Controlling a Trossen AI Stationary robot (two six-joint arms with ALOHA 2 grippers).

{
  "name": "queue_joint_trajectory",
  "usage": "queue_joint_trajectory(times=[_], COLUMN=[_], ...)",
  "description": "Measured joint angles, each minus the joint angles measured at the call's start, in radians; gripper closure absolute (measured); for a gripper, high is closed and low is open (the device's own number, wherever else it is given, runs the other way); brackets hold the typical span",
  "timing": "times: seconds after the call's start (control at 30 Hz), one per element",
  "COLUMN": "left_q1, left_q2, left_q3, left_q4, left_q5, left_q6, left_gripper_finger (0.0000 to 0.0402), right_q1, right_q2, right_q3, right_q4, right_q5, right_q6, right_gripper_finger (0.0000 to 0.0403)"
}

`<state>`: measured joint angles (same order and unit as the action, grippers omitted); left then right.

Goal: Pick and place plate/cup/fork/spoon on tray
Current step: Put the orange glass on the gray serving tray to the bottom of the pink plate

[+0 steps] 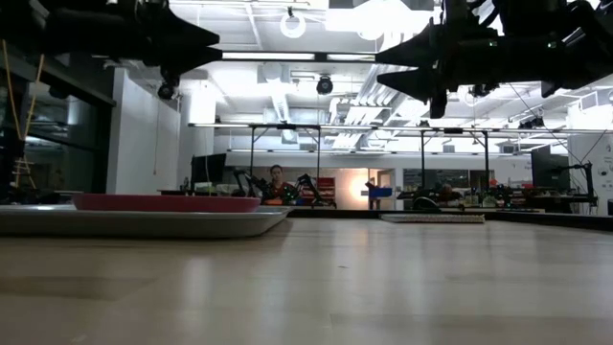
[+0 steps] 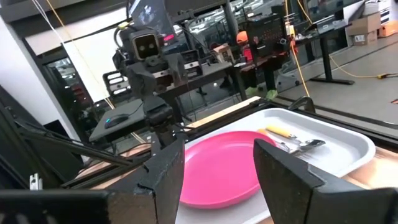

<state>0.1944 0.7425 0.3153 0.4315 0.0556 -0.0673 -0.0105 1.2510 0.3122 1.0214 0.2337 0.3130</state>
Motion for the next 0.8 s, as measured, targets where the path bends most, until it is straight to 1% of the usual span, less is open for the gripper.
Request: queue_joint_trajectory(times=[0.13, 0.23, 0.4, 0.53, 0.67, 0.8], left_q1=[-0.065, -0.094, -0.125, -0.139, -0.137, -0.137], left_q2=[-0.001, -0.001, -0.001, -0.001, 0.0, -0.001], left_q3=[0.0, 0.0, 0.0, 0.0, 0.0, 0.0], left_q4=[-0.005, -0.018, -0.026, -0.037, -0.084, -0.088], left_q5=[-0.063, -0.085, -0.071, -0.068, -0.068, -0.068], left_q6=[0.045, 0.053, 0.053, 0.022, 0.02, 0.001], left_gripper_finger=[0.0245, 0.0245, 0.0245, 0.0245, 0.0245, 0.0245], right_q1=[0.0, -0.001, -0.003, -0.003, -0.003, -0.003], right_q2=[0.0, 0.0, 0.0, 0.0, 0.0, 0.0], right_q3=[0.0, 0.0, 0.0, 0.0, 0.0, 0.0], right_q4=[0.0, 0.001, 0.0, -0.021, -0.047, -0.044], right_q5=[0.021, 0.044, 0.055, 0.055, 0.054, 0.054], right_q6=[0.0, -0.001, -0.009, -0.03, -0.035, -0.042], right_gripper_finger=[0.0221, 0.0221, 0.0221, 0.0221, 0.0221, 0.0221])
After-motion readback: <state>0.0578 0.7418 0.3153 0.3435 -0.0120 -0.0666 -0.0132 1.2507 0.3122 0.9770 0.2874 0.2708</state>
